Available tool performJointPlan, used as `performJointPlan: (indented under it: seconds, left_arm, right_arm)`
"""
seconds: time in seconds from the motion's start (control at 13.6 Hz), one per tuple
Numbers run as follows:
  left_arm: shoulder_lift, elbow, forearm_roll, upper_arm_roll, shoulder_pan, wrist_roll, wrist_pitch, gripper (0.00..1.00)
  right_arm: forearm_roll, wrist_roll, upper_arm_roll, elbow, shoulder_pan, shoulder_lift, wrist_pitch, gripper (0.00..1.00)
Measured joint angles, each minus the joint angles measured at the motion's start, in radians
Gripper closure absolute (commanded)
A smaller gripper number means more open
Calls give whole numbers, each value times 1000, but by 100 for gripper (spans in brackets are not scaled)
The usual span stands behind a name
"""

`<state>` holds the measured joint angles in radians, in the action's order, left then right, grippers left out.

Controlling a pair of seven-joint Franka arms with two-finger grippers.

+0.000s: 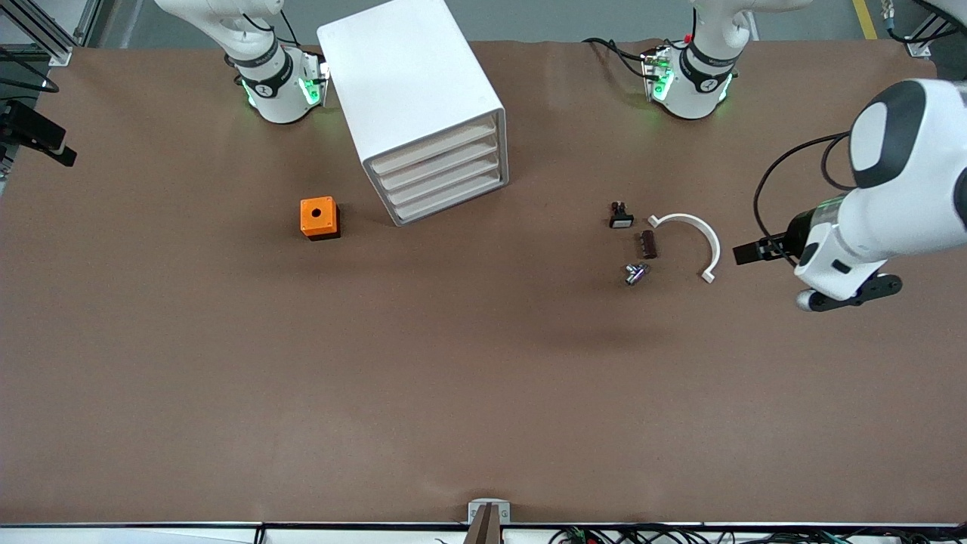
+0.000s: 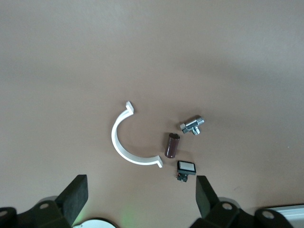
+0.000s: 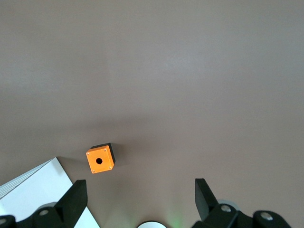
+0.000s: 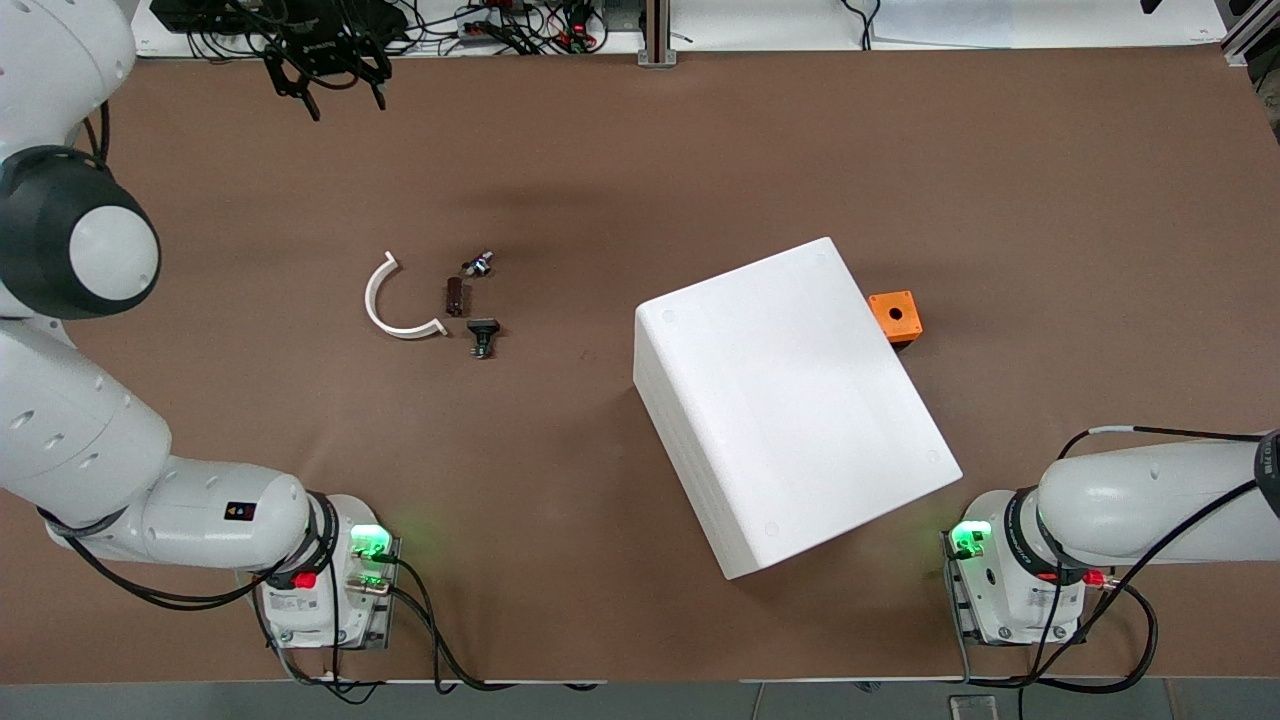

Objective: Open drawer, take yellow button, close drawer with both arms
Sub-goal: 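Move the left gripper toward the front of the white drawer cabinet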

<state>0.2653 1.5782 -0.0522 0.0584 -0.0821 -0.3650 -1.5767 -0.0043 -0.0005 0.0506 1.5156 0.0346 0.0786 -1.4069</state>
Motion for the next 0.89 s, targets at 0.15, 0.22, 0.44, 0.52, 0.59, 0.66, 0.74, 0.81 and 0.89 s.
performJointPlan:
  seconds: [0.15, 0.22, 0.44, 0.52, 0.59, 0.66, 0.74, 0.81, 0.89]
  left_arm:
    - [33, 1, -30, 14, -1, -37, 6, 0]
    - [52, 1, -58, 17, -3, -58, 7, 0]
    - [88, 0, -119, 18, -15, -145, 9, 0]
    - [100, 0, -137, 18, -19, -173, 9, 0]
    - [113, 1, -155, 18, -25, -207, 10, 0]
    - [126, 0, -179, 18, -32, -246, 11, 0]
    - [138, 0, -210, 18, -42, -298, 20, 0]
    - [148, 0, -239, 18, -54, -369, 34, 0]
    - [155, 0, -256, 19, -69, -451, 42, 0]
  right_arm:
    - [0, 0, 0, 3, -1, 0, 0, 0]
    - [0, 0, 0, 4, -2, 0, 1, 0]
    - [0, 0, 0, 4, -3, 0, 1, 0]
    - [0, 0, 0, 4, -3, 0, 1, 0]
    - [0, 0, 0, 5, -3, 0, 1, 0]
    - [0, 0, 0, 5, -3, 0, 1, 0]
    - [0, 0, 0, 5, -3, 0, 1, 0]
    - [0, 0, 0, 5, -3, 0, 1, 0]
    - [0, 0, 0, 6, -3, 0, 1, 0]
